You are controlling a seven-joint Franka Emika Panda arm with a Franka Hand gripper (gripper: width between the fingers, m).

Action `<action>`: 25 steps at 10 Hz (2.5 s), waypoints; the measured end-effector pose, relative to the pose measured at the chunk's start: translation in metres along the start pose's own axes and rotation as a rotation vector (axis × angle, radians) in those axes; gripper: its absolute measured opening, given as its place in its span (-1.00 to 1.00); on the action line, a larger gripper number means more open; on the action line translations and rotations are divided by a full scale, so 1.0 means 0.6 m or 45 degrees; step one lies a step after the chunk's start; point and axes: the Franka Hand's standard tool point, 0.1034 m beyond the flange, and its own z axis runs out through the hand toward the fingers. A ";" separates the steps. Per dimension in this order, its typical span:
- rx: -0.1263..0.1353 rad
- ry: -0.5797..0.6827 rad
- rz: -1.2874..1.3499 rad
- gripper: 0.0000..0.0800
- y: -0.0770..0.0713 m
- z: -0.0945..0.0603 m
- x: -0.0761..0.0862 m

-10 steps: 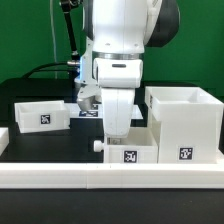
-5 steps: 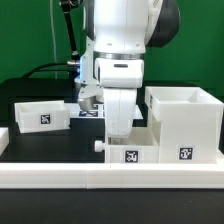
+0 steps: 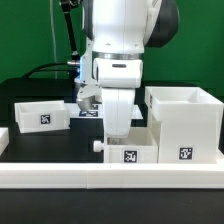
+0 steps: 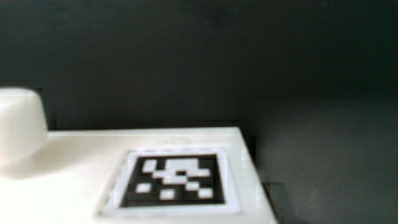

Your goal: Assemble drawer

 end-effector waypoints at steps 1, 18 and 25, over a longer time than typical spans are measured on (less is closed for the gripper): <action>0.022 -0.004 0.001 -0.89 0.000 -0.001 -0.002; 0.023 -0.008 -0.033 -0.89 -0.002 0.001 0.010; 0.020 -0.018 -0.031 -0.89 -0.002 0.001 0.020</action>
Offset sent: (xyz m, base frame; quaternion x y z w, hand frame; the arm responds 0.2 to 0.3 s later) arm -0.0019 0.0012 0.0000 0.0088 -0.0109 -0.0386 0.9992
